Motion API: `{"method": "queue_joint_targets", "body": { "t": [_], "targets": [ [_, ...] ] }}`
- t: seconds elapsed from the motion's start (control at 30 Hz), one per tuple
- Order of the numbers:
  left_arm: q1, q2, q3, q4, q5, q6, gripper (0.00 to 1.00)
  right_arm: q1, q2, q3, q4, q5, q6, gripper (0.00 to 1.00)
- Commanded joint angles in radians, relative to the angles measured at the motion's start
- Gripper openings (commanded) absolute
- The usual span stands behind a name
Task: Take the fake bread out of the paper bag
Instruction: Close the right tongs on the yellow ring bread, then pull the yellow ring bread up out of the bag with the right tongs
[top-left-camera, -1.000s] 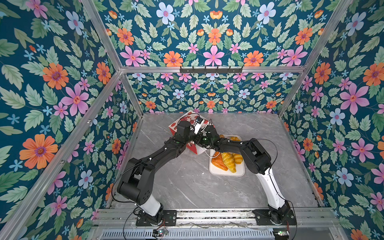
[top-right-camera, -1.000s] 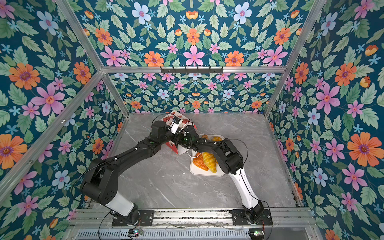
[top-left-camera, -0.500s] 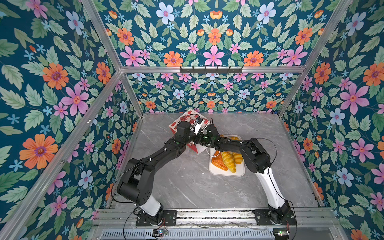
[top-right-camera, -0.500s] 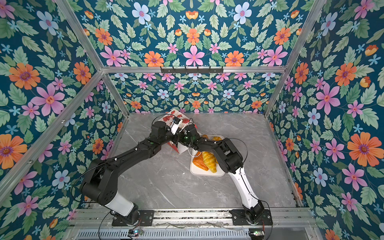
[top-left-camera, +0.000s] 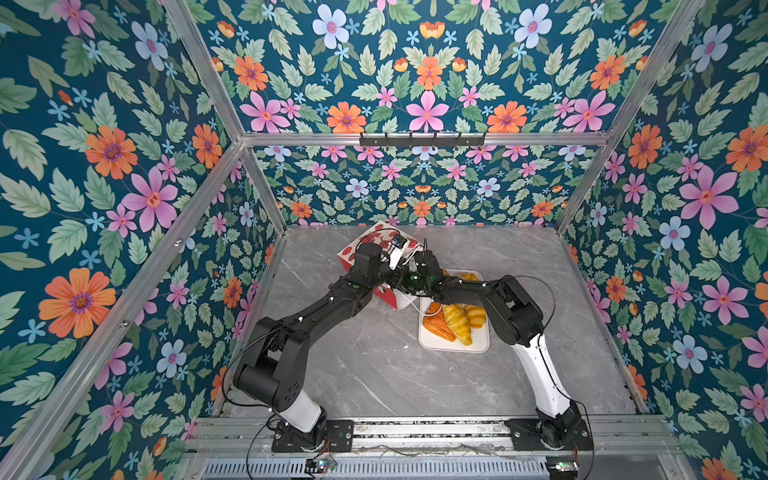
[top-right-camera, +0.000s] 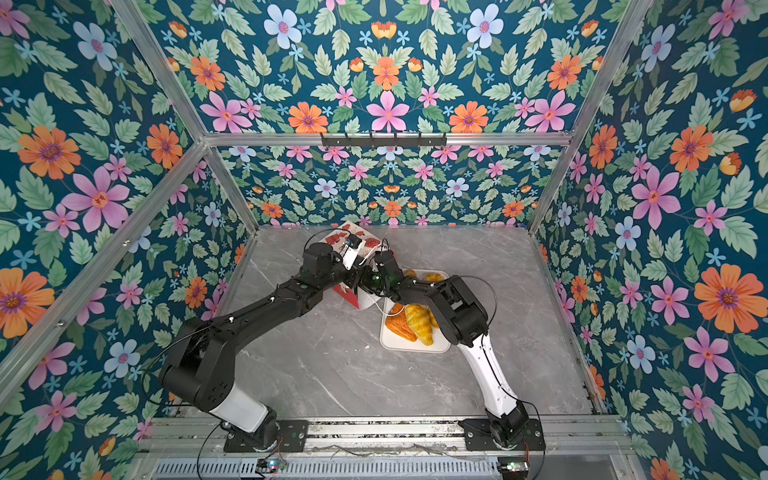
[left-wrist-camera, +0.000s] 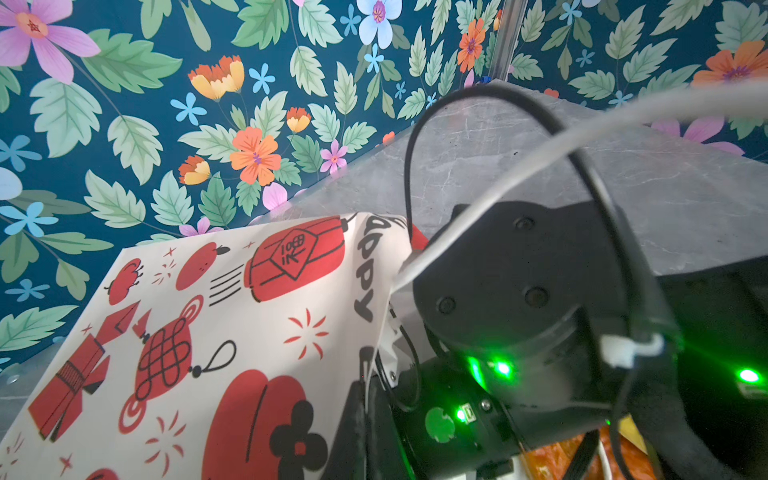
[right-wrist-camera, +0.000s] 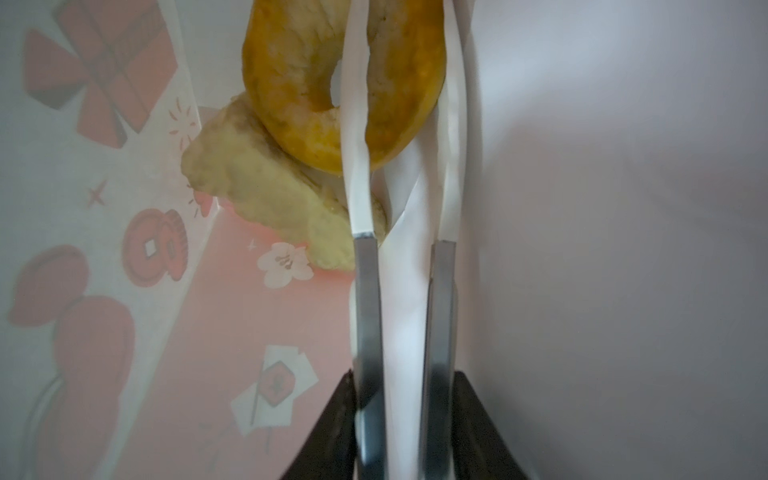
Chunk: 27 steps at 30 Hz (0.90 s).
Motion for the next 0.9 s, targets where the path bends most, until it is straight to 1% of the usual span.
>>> {"method": "queue_joint_targets", "body": {
  "t": [0.0,0.27,0.4,0.67,0.87],
  "targets": [
    [0.0,-0.001,-0.001,0.015,0.017,0.004,0.0,-0.004,-0.018,-0.012,0.048,-0.028,0.005,0.28],
    [0.001,0.001,0.002,0.007,0.004,0.014,0.0,-0.009,-0.047,-0.041,0.043,-0.087,0.0,0.2],
    [0.001,0.003,0.002,0.0,-0.003,0.022,0.0,-0.016,-0.075,-0.081,0.04,-0.121,-0.003,0.14],
    [0.002,-0.002,0.002,-0.013,-0.017,0.036,0.0,-0.023,-0.135,-0.169,0.029,-0.16,-0.025,0.07],
    [0.002,-0.01,0.001,-0.024,-0.02,0.043,0.0,-0.023,-0.197,-0.23,0.011,-0.164,-0.057,0.04]
  ]
}}
